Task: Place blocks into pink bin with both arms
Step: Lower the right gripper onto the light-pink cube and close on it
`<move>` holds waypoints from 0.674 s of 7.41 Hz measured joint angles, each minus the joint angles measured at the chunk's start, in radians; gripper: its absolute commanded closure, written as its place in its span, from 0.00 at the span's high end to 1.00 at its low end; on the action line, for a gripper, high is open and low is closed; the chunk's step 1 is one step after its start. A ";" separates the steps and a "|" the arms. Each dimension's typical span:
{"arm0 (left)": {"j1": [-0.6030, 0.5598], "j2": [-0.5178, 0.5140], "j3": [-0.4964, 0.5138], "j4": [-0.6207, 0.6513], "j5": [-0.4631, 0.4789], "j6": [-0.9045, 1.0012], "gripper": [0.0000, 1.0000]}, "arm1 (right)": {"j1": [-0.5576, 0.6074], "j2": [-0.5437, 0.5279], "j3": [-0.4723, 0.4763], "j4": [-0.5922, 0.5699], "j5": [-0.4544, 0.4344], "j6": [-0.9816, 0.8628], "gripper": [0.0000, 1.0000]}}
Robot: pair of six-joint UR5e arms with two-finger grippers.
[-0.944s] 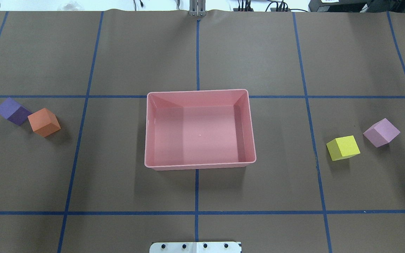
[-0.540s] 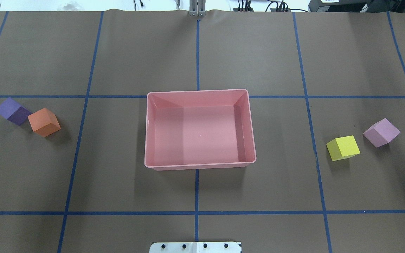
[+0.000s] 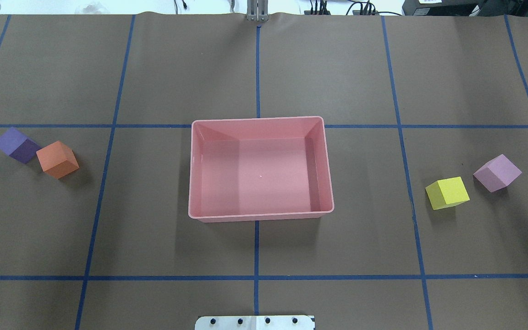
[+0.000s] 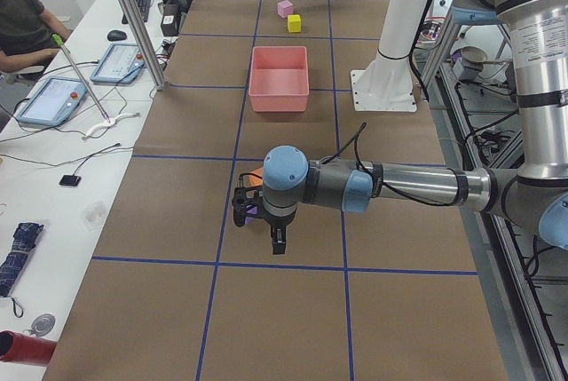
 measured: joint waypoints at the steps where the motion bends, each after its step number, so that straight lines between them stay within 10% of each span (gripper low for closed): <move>1: 0.000 0.000 0.000 0.000 0.000 0.000 1.00 | -0.067 0.000 -0.001 0.049 -0.059 0.160 0.99; 5: 0.000 -0.001 -0.002 -0.016 -0.001 -0.003 1.00 | -0.181 -0.005 -0.028 0.154 -0.143 0.507 0.97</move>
